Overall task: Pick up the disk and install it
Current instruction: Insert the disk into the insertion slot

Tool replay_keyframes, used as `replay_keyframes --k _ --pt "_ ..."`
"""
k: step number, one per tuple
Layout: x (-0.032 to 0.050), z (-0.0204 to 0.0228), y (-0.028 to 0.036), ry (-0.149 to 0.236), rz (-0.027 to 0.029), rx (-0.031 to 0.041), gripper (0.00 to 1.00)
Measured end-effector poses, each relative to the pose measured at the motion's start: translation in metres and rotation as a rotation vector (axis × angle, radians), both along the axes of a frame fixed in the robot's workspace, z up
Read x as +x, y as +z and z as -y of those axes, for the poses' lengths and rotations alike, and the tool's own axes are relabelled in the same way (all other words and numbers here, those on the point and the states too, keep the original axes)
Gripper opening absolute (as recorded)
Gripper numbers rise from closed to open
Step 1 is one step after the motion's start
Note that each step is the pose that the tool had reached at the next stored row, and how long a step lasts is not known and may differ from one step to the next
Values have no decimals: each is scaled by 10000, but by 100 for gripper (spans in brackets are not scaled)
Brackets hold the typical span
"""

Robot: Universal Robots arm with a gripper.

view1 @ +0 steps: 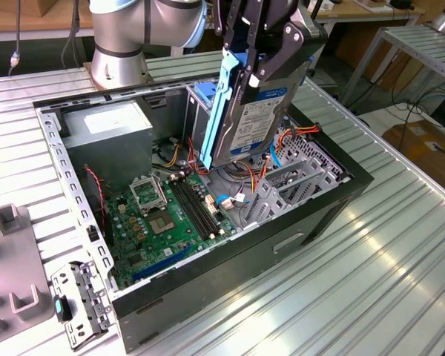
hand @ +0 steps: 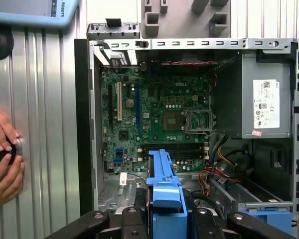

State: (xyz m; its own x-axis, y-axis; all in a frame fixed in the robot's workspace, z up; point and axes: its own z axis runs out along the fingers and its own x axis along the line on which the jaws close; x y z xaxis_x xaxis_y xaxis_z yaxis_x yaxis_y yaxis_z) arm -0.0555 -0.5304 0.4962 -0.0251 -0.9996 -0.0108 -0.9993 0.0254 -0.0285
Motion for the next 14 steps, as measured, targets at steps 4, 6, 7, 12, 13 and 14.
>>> replay_keyframes --k 4,6,7,12,13,14 --pt "29 0 0 2 0 1 37" --pt "30 0 0 1 0 1 37" --pt "30 0 0 2 0 1 37" --pt "31 4 0 2 -1 -1 37" --pt "31 14 0 2 0 0 37" --pt "31 24 -1 2 0 1 37"
